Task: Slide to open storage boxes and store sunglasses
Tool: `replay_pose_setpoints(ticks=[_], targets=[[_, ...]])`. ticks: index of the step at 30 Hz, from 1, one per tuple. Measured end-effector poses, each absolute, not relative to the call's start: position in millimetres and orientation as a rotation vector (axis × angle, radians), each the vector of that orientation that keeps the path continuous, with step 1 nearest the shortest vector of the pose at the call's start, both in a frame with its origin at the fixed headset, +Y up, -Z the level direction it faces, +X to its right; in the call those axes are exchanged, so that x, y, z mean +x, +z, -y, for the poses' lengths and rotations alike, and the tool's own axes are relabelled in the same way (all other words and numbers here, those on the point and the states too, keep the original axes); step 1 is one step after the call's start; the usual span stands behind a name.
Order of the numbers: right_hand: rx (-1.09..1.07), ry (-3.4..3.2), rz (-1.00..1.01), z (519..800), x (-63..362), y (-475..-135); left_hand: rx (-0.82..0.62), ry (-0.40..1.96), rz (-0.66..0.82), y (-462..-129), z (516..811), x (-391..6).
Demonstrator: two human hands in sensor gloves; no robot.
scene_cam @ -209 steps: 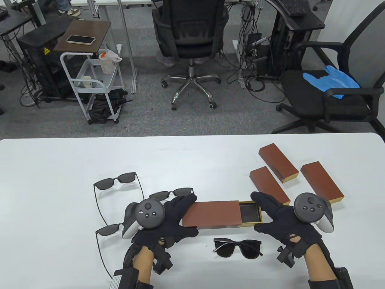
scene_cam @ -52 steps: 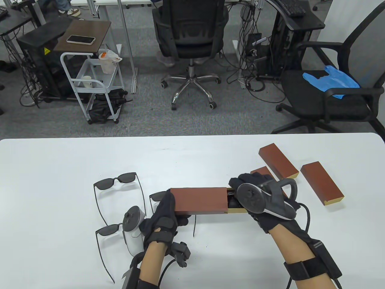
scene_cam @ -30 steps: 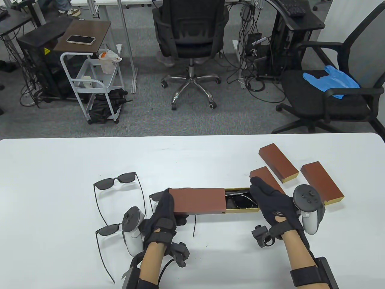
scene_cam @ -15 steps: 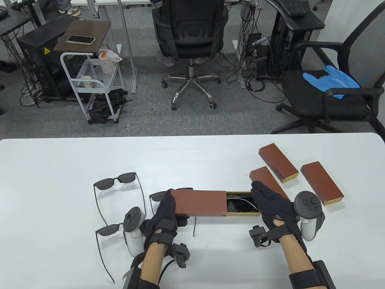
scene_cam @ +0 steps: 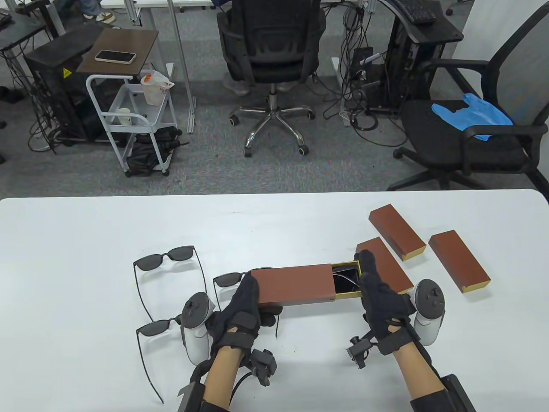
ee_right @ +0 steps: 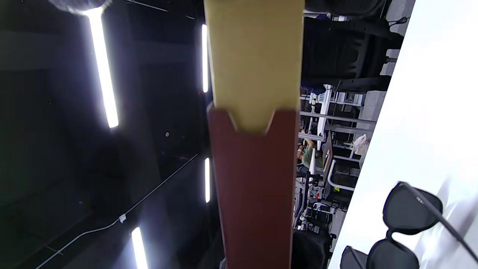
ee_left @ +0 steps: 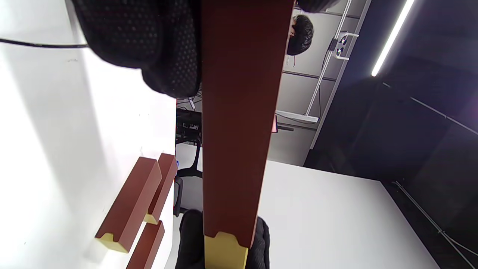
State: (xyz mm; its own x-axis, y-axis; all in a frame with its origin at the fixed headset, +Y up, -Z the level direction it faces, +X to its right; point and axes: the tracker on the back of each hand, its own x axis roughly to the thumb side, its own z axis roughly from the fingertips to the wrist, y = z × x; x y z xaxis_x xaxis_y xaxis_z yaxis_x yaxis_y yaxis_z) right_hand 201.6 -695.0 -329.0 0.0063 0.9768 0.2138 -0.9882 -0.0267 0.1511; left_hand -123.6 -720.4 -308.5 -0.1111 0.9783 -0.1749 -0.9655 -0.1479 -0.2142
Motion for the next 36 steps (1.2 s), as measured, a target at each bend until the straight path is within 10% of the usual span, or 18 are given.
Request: replay_pose_setpoints(ticks=[36], targets=[[0.842,2.459,0.151,676,146,-309,-0.239,1.524,-0.037,-313,731,-140]])
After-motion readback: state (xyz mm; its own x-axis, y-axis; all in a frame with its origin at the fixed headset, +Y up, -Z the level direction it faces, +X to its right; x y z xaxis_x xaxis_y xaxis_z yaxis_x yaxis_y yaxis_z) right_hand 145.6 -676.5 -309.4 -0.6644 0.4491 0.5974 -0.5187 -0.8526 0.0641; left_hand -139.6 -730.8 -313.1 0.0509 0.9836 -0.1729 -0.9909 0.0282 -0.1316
